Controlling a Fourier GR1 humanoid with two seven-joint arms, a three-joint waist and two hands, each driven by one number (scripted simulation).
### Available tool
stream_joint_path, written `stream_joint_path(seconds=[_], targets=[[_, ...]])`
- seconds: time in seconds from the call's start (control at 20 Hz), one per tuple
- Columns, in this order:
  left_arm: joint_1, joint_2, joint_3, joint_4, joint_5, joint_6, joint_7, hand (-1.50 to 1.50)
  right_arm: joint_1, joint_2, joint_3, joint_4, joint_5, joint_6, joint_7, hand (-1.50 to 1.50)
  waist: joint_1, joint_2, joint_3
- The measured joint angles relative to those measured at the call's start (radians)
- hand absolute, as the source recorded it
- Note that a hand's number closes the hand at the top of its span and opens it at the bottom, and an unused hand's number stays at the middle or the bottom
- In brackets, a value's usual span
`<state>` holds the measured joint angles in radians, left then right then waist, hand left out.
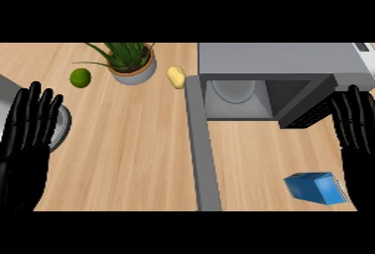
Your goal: Pick up the milk, place it into the microwave and close the microwave
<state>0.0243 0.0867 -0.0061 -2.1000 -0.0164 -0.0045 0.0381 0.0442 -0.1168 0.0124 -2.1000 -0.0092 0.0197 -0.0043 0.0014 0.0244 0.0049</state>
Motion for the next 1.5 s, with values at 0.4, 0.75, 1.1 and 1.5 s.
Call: stream_joint_path(seconds=[0.4,0.75,1.1,1.5], targets=[[0.006,0.01,0.087,0.016,0.06,0.0,0.022,-1.5,0.195,0.042,0.035,-0.172,-0.073,0.036,-0.023,-1.5,-0.008,-0.025,-0.004],[0.115,-0.019,0.101,-0.058,0.117,-0.008,0.059,-1.5,0.445,0.072,0.103,-0.28,-0.205,0.148,-0.11,-1.5,-0.009,-0.028,-0.004],[0.256,-0.048,0.092,-0.113,0.134,-0.055,0.001,-1.5,0.601,0.104,0.144,-0.297,-0.158,0.167,-0.22,-1.5,-0.007,-0.028,-0.005],[0.366,-0.067,0.079,-0.162,0.143,-0.098,-0.041,-1.5,0.595,0.115,0.114,-0.21,-0.042,0.039,-0.326,-1.5,-0.002,-0.027,-0.005]])
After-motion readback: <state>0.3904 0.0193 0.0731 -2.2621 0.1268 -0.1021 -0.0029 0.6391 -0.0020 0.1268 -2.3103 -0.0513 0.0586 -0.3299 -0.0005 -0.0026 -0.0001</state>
